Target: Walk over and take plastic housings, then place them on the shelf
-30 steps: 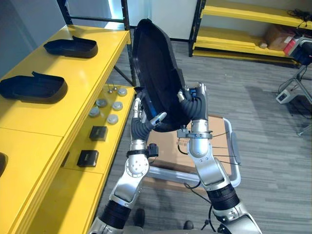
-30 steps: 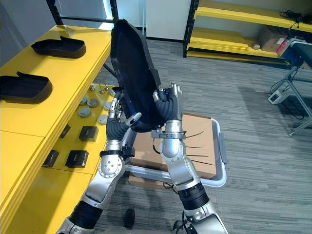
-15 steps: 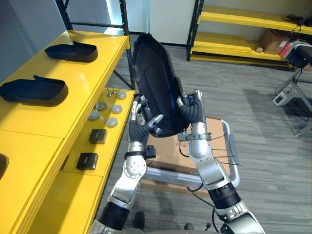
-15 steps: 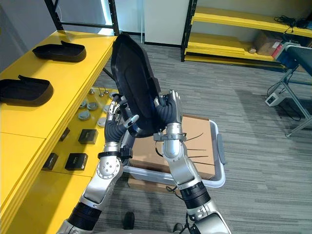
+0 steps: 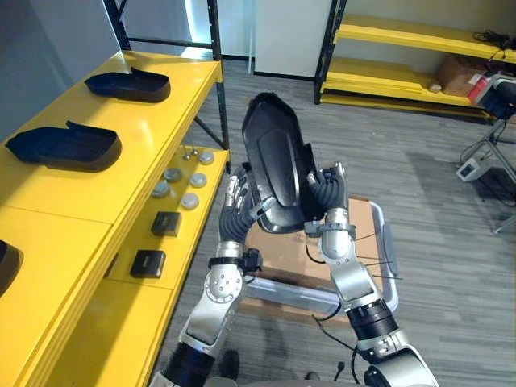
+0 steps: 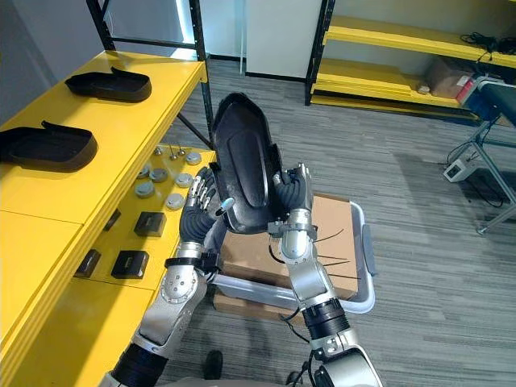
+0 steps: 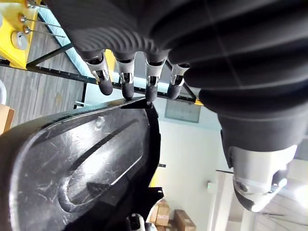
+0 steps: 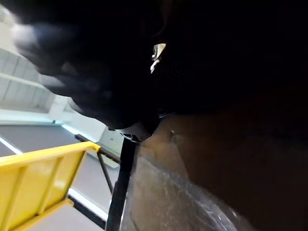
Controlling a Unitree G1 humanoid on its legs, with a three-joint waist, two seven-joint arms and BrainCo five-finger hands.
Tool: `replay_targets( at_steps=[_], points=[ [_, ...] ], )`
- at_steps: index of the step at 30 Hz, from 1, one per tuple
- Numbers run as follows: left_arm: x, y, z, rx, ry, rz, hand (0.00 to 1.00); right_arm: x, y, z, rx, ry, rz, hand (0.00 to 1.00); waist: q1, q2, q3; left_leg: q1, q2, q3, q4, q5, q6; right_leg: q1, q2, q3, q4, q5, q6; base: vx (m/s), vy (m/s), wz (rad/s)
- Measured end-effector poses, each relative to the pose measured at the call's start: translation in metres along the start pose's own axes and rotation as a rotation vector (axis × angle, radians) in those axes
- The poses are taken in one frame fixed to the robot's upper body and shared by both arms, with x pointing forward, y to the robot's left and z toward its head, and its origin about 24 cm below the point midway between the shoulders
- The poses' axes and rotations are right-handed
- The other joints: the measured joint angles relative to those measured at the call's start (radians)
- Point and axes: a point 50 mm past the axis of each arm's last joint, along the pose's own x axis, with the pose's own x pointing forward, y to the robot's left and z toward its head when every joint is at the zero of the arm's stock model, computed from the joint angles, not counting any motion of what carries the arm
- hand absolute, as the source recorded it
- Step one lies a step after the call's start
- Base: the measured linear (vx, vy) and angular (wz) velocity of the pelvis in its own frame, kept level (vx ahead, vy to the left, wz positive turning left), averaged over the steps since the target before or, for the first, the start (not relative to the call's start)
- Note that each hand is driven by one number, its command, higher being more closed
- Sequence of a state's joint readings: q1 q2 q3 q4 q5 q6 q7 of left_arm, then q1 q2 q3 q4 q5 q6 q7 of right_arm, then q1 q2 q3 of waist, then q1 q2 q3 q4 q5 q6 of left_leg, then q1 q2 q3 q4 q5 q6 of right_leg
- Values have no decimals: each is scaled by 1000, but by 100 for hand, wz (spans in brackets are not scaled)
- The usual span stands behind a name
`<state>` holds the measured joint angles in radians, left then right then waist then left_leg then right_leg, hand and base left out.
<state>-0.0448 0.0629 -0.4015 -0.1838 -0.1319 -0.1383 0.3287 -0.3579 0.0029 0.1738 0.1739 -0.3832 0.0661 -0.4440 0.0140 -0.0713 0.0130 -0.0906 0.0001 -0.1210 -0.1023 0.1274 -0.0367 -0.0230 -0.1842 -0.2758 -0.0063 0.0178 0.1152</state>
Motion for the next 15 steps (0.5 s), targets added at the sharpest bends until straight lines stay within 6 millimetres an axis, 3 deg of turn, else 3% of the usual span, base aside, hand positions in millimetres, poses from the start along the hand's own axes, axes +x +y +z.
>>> replay_targets(
  at_steps=[9,15],
  points=[
    [-9,12,-1,-17,4,44,0,3,-8,-16,-4,85,-31,100,0,0,0,-2,1,-4,5,0,0,2,2,-2,-2,4,6,1,-1,1],
    [-10,29,-1,41,1,167,0,4,-11,-6,21,53,-52,100,-1,0,0,-1,2,-3,5,0,0,3,3,-2,-2,3,6,0,0,0]
  ],
)
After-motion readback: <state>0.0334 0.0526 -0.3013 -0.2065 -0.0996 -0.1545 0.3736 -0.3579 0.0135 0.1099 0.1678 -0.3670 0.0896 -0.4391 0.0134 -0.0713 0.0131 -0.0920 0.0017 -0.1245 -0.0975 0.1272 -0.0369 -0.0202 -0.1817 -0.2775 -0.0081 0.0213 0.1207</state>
